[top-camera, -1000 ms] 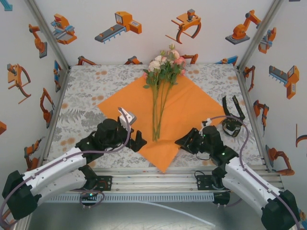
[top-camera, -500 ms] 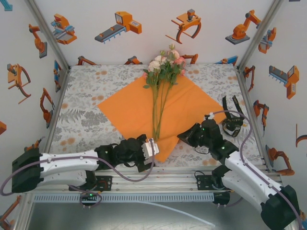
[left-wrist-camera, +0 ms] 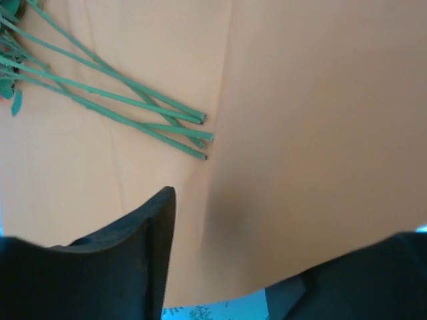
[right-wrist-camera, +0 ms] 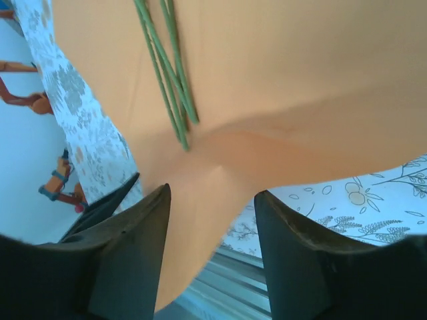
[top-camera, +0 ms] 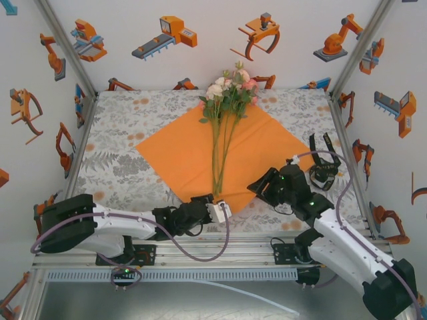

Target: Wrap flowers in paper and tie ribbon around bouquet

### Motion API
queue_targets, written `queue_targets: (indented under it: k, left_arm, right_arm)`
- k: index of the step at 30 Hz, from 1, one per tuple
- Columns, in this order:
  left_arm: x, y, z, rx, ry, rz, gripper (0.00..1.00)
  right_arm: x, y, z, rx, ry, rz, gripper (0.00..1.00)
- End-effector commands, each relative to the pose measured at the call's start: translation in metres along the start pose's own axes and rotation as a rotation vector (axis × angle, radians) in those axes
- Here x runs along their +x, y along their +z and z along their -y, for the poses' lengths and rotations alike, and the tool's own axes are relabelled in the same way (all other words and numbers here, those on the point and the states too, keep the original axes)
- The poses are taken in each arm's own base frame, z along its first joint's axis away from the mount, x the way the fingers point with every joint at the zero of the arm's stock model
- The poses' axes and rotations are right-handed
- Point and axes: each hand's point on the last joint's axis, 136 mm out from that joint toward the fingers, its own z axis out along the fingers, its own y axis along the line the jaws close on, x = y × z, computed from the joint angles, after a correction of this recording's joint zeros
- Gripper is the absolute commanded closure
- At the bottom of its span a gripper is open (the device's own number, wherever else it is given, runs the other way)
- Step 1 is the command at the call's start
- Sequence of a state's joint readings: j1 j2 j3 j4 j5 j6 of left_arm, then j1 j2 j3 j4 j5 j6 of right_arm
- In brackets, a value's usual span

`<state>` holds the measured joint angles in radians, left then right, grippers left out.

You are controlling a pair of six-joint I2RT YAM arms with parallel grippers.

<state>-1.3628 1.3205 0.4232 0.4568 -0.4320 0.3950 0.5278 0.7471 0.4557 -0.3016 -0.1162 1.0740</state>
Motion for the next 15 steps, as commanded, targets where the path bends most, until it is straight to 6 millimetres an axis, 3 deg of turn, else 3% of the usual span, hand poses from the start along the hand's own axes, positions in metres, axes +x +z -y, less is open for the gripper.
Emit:
queue_targets:
  k: [1,3,5,8,10,12,15]
  left_arm:
    - [-0.013,-0.004,-0.007,0.073,-0.102,0.053,0.82]
    - [-0.012,-0.002,-0.011,0.112,-0.175,0.062,0.94]
    - [-0.013,0.000,-0.015,0.127,-0.198,0.075,1.00]
    - [-0.015,0.004,-0.020,0.148,-0.207,0.081,0.99]
    - [-0.017,0.007,-0.022,0.178,-0.211,0.083,0.99]
    - [-0.020,0.009,-0.024,0.193,-0.202,0.088,0.99]
    - [-0.022,0.011,-0.027,0.201,-0.200,0.098,0.99]
  right_arm:
    - [-0.021,-0.030,-0.018,0.018,-0.379,0.083,0.32]
    - [-0.024,-0.041,-0.033,-0.028,-0.554,0.108,0.29]
    - [-0.028,-0.052,-0.049,-0.087,-0.716,0.150,0.29]
    - [-0.017,-0.061,-0.071,-0.229,-0.954,0.190,0.28]
    - [0.005,-0.063,-0.085,-0.374,-1.063,0.148,0.23]
    - [0.023,-0.061,-0.092,-0.475,-1.111,0.077,0.20]
    - [0.034,-0.046,-0.098,-0.544,-1.133,-0.002,0.19]
